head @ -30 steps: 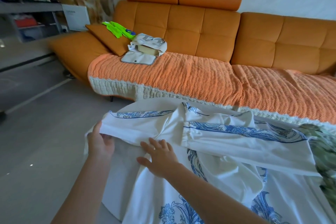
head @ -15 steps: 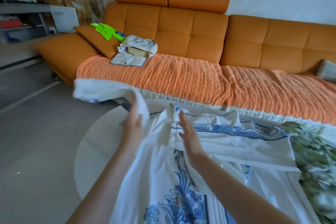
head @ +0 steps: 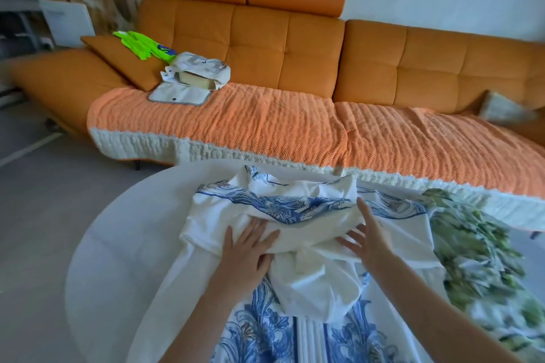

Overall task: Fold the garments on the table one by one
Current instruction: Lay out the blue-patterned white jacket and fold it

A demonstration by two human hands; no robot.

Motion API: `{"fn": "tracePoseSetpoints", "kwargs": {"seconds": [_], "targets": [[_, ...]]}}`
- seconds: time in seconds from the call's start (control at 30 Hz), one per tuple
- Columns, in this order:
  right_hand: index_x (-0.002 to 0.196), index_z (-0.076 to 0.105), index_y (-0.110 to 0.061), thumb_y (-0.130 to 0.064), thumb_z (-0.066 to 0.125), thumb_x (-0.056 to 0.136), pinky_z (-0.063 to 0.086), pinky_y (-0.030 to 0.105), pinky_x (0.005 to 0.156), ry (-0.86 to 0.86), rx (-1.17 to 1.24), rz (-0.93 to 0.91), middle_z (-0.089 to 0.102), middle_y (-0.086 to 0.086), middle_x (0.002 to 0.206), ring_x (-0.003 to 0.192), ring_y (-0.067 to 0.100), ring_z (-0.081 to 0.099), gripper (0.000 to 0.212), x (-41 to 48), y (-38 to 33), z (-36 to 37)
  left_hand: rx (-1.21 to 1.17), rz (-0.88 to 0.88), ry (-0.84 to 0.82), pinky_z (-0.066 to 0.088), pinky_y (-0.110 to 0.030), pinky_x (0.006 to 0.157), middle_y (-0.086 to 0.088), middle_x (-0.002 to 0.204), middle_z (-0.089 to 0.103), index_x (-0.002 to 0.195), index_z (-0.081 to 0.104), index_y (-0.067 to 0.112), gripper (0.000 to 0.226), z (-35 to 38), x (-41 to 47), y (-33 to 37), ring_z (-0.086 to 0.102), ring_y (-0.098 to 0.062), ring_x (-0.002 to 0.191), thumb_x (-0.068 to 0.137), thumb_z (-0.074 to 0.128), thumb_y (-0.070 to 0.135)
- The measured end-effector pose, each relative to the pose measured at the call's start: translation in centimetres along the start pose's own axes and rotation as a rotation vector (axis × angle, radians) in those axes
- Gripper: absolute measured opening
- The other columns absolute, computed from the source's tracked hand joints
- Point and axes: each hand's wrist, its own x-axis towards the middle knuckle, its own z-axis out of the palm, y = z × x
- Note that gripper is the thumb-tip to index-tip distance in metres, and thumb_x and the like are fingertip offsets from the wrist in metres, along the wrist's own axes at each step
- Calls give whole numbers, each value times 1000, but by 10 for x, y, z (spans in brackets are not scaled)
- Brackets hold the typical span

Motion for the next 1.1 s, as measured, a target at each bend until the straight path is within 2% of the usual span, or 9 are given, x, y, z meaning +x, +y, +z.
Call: {"fn": "tracePoseSetpoints", "kwargs": {"seconds": [0.17, 0.3, 0.4, 0.5, 0.6, 0.7, 0.8, 0.9, 1.1], "targets": [[98, 55, -3, -14, 74, 78, 56, 38, 61, 86, -178, -27, 61, 19, 101, 90, 32, 59, 30, 9, -11, -1, -137, -30, 82, -8, -39, 115, 16, 150, 21, 137, 43, 39, 57, -3, 0, 0, 13, -4, 142, 87, 20, 55], [109, 53, -5, -4, 60, 84, 54, 41, 61, 173, -423, -380, 59, 22, 110, 89, 34, 59, 26, 15, -15, -15, -218, -96, 204, 11, -34, 113, 8, 146, 39, 137, 47, 29, 60, -7, -2, 3, 33, -9, 137, 90, 17, 53], [138, 29, -8, -8, 61, 80, 43, 48, 98, 207, -1036, -378, 39, 20, 136, 119, 36, 43, 66, 19, -2, -29, -192, -100, 218, 23, -39, 111, 5, 140, 49, 130, 55, 27, 53, -4, -3, 2, 40, -9, 132, 93, 23, 48], [150, 5, -16, -14, 56, 85, 13, 40, 116, 105, -1342, -740, 6, 2, 156, 142, 25, 8, 83, 9, 12, -25, -194, -112, 214, 30, -44, 110, 5, 139, 50, 126, 59, 27, 55, -4, -3, 2, 43, -10, 130, 96, 19, 50], [150, 2, -25, -48, 25, 98, 1, 40, 117, -269, -1634, -748, -20, -11, 147, 145, 20, -8, 62, 1, 19, -14, -203, -113, 184, 27, -48, 111, 4, 142, 46, 129, 56, 25, 66, -8, -3, 4, 41, -12, 132, 96, 7, 55], [148, -4, -32, -80, -31, 54, -2, 46, 117, -393, -1950, -603, -26, -1, 151, 141, 28, -21, 109, 4, 30, -16, -237, -109, 227, 21, -48, 114, 7, 147, 39, 134, 51, 27, 56, -10, -5, 4, 33, -9, 136, 96, 15, 48], [146, -20, -30, -79, -41, 36, -4, 41, 116, -250, -1897, -632, -20, 5, 156, 142, 27, -18, 122, 10, 41, -17, -342, -151, 373, 26, -40, 112, 9, 142, 45, 128, 55, 26, 41, -23, 3, -11, 38, -7, 132, 95, 32, 30], [144, -22, -29, -80, -36, 54, -5, 38, 116, -132, -1751, -711, -17, 7, 156, 143, 27, -17, 104, 15, 53, -19, -294, -299, 455, 40, -39, 101, -5, 135, 54, 122, 61, 14, 38, -41, 28, -53, 52, -25, 122, 89, 43, 16], [140, 16, -39, -80, -8, 76, 24, 47, 111, -94, -1536, -779, 29, 12, 149, 137, 33, 27, 81, 10, 55, -20, -175, -206, 17, 16, -44, 112, 1, 151, 33, 139, 42, 25, 61, -34, 42, -50, 26, -15, 141, 89, 20, 52]]}}
